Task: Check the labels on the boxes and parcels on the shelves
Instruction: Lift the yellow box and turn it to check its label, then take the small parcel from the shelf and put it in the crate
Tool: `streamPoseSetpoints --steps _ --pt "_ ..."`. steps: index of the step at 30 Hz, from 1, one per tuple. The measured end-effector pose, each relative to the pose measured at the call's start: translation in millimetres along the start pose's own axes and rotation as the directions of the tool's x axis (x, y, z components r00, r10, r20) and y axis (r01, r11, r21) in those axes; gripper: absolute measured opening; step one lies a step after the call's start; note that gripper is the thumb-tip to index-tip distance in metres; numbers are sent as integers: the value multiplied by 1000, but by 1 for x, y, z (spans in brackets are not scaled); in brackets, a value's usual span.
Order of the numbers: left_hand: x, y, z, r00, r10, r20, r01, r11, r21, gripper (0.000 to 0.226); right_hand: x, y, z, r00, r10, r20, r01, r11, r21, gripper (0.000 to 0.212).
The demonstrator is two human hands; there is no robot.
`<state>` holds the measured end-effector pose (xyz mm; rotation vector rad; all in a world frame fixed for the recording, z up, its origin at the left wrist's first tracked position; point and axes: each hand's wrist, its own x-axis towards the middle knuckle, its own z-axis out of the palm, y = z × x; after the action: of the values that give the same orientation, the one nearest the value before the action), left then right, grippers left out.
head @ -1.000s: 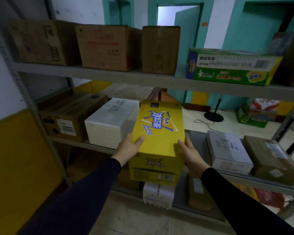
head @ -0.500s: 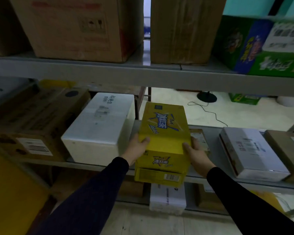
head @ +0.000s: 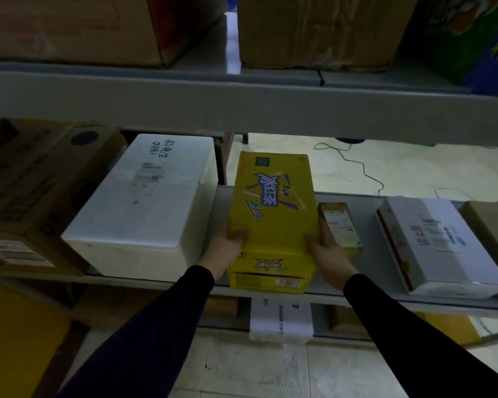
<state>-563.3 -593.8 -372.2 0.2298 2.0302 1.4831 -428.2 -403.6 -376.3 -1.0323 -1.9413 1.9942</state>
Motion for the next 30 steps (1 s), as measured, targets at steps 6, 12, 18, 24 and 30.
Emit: streamPoseSetpoints --steps 6,12,18,24,30 --pt "9 0 2 999 36 -8 -36 996 -80 43 8 -4 0 999 -43 11 44 996 -72 64" --pt "4 11 3 998 63 -24 -63 998 20 36 2 -16 -1 1000 -18 12 20 980 -199 68" --pt "-14 49 6 962 242 -129 -154 865 477 48 -20 -21 -23 996 -21 -88 2 978 -209 60" --pt "-33 97 72 943 319 93 -332 888 319 50 -47 -19 -78 972 -77 -223 5 951 -308 55" --pt "-34 102 182 925 214 315 -326 872 365 59 -63 -5 -152 949 -16 -315 -70 963 -260 57"
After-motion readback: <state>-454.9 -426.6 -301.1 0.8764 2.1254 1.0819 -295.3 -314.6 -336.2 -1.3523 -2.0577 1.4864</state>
